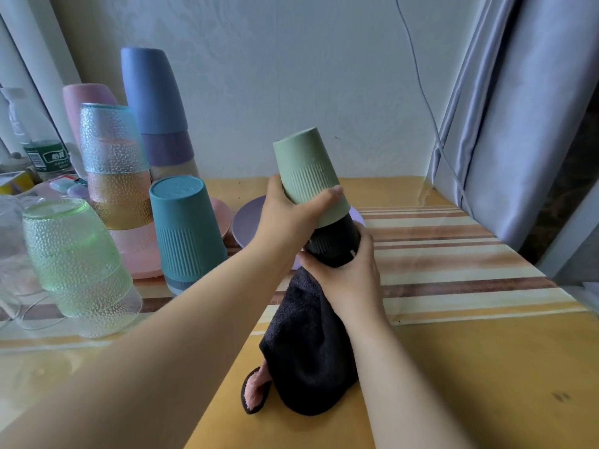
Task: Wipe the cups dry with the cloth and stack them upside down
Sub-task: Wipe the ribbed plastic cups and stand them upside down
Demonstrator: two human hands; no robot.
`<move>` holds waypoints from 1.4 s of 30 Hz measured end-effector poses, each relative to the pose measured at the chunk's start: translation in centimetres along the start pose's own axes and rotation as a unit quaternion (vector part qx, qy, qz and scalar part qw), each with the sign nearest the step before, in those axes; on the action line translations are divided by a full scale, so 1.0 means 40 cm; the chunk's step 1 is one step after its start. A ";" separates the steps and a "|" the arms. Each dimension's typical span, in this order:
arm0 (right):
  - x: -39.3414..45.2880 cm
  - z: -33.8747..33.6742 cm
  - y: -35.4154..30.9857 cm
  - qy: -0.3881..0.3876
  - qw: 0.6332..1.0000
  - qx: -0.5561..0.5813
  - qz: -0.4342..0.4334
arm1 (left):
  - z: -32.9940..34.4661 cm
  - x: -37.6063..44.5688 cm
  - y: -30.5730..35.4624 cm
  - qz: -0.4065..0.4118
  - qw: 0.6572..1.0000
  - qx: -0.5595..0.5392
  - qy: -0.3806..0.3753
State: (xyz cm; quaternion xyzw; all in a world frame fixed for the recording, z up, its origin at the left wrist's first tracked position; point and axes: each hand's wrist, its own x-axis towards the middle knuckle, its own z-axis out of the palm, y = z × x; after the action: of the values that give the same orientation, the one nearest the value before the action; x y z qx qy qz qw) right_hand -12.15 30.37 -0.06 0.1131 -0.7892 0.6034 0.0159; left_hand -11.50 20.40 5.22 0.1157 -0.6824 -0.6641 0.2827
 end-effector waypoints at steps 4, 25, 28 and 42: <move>0.005 -0.006 -0.001 -0.008 0.998 0.016 0.055 | -0.020 0.040 0.020 0.057 0.994 0.067 0.067; 0.021 -0.008 0.015 0.037 0.974 0.174 0.142 | -0.044 0.074 -0.014 0.073 0.975 0.178 0.115; 0.018 -0.014 0.009 0.037 0.972 0.178 0.146 | -0.042 0.064 0.056 0.114 0.970 0.179 0.118; -0.077 0.006 -0.084 -0.030 0.973 0.198 -0.113 | -0.149 -0.179 -0.038 -0.033 0.985 0.167 0.042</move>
State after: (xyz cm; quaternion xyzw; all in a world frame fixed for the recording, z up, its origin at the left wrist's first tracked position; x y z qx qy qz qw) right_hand -8.46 29.81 2.57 0.2205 -0.6366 0.7380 0.0375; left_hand -2.81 19.07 1.85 0.2114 -0.7668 -0.5446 0.2660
